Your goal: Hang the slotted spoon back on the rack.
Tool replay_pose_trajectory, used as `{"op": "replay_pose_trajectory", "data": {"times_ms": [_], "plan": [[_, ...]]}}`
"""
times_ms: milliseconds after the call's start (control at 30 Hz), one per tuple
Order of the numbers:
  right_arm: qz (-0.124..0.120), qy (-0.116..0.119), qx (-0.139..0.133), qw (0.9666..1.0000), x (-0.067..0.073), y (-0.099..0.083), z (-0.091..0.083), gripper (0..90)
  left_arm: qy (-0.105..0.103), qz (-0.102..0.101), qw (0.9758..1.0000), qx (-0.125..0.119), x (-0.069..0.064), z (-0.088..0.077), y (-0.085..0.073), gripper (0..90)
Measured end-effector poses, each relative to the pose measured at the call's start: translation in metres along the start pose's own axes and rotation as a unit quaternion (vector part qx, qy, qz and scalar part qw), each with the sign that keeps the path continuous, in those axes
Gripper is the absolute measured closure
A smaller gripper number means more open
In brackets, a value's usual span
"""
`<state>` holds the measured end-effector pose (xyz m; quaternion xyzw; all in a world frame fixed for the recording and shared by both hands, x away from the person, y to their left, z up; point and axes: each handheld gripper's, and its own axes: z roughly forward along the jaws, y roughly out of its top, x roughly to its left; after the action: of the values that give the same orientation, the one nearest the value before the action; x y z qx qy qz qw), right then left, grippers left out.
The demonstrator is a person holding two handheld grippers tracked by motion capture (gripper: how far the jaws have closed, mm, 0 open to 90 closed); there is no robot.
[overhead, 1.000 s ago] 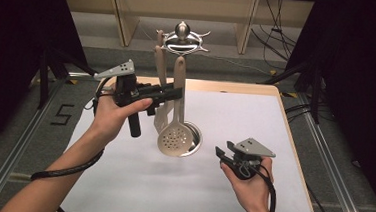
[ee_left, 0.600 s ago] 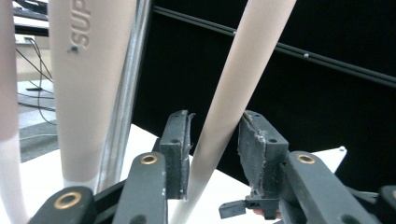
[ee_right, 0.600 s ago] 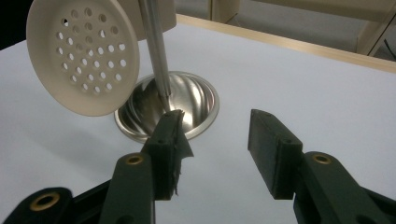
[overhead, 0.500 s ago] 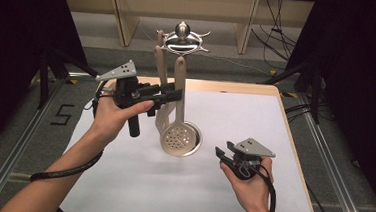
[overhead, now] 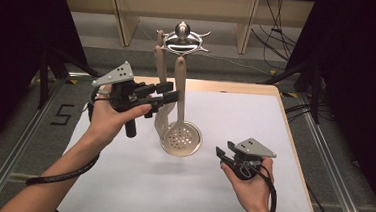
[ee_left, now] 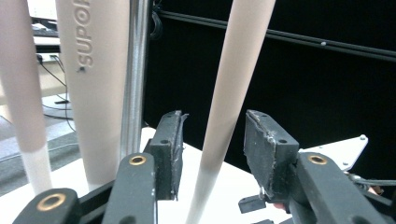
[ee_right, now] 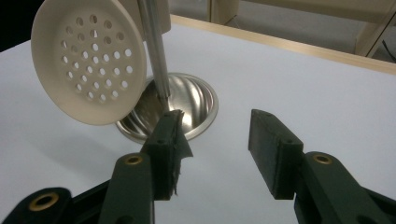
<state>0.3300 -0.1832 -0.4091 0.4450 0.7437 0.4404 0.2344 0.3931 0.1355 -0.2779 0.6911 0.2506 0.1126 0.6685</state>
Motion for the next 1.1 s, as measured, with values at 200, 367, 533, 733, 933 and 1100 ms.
{"op": "replay_pose_trajectory", "data": {"times_ms": [200, 367, 533, 733, 933, 1100], "plan": [[-0.010, 0.000, -0.010, 0.9999, -0.003, 0.000, 0.000, 54.6, 0.011, 0.016, 0.9998, -0.002, -0.003, -0.009, -0.003, 53.1], [-0.008, -0.001, -0.010, 0.9999, -0.004, 0.000, 0.000, 54.1, 0.025, 0.027, 0.9993, -0.005, -0.004, -0.017, -0.006, 50.8], [-0.010, -0.004, -0.007, 0.9999, -0.004, 0.001, -0.002, 53.8, 0.039, 0.037, 0.9985, -0.008, -0.005, -0.028, -0.009, 48.7], [-0.005, -0.008, -0.008, 0.9999, -0.005, 0.002, -0.004, 53.5, 0.059, 0.047, 0.9971, -0.012, -0.006, -0.042, -0.018, 47.0], [-0.020, -0.012, -0.016, 0.9996, -0.010, 0.003, -0.006, 53.3, 0.082, 0.056, 0.9950, -0.012, -0.006, -0.055, -0.032, 45.6], [-0.018, -0.018, -0.014, 0.9996, -0.014, 0.002, -0.008, 53.2, 0.115, 0.056, 0.9918, -0.014, 0.001, -0.068, -0.053, 45.1]]}}
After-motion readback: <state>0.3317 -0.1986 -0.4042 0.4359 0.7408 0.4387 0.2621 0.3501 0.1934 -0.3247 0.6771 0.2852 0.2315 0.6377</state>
